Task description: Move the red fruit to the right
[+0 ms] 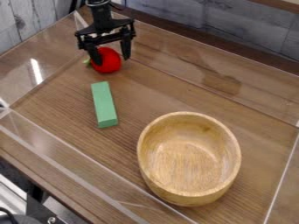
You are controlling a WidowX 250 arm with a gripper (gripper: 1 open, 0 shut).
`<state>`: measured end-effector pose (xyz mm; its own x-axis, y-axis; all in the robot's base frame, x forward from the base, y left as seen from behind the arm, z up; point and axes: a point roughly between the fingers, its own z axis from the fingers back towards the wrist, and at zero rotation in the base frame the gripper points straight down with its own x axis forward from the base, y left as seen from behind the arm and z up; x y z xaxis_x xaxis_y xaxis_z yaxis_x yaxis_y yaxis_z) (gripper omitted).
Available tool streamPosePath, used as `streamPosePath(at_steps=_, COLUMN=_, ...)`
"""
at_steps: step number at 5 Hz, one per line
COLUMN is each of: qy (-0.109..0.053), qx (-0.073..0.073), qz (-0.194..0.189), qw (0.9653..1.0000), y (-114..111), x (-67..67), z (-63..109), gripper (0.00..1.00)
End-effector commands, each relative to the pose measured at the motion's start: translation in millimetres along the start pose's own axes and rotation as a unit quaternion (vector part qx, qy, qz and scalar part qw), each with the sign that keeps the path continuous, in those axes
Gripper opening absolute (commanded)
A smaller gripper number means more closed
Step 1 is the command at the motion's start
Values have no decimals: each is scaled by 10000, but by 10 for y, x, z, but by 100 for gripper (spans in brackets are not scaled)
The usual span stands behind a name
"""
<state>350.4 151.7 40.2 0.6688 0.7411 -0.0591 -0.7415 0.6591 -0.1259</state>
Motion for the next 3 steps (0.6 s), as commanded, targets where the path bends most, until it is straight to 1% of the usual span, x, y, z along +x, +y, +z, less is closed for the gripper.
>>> streamPosePath(at_steps=1, qy=-260, qx=-162, qz=18, qw=9995, y=-75, x=72, z=241, gripper=100)
streamPosePath(at_steps=2, qy=-271, qx=-221, qz=111, qw=9993, y=-108, x=80, z=308, gripper=100)
streamPosePath(at_steps=3, qy=-254, qx=-268, qz=-30, qw=9993, y=-136, x=-10, z=308, gripper=100)
